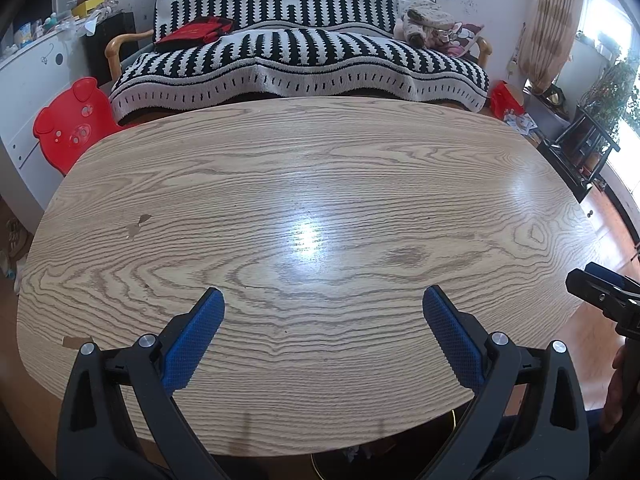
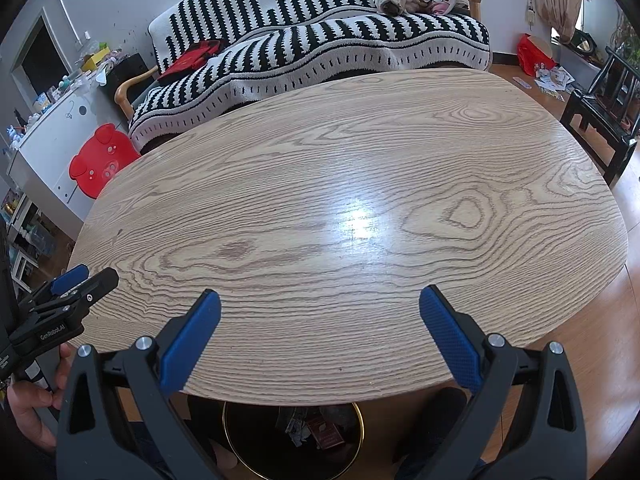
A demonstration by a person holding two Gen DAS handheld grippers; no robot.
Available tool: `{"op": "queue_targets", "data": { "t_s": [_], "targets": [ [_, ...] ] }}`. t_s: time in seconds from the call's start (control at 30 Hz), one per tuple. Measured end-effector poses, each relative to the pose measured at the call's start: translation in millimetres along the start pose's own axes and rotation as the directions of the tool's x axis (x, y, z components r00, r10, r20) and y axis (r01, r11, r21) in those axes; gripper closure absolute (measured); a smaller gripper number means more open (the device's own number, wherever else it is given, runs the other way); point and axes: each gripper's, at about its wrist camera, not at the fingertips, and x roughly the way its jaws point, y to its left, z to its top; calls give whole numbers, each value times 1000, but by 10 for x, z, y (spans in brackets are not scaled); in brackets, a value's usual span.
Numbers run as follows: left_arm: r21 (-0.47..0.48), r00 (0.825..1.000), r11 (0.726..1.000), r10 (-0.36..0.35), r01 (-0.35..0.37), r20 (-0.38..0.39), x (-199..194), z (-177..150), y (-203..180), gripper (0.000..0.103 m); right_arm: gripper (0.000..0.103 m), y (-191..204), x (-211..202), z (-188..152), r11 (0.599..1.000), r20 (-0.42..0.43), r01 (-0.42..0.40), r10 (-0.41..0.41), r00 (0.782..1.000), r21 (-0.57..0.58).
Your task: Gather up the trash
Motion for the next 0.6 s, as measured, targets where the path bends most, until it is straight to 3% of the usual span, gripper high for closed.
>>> {"op": "queue_targets", "data": {
  "t_s": [0.6],
  "targets": [
    [-1,1000,1000,4,-4,2,-10,1,23,7,7,12,-3,-3,1000,0,-1,1,1000,-1]
  ]
}}
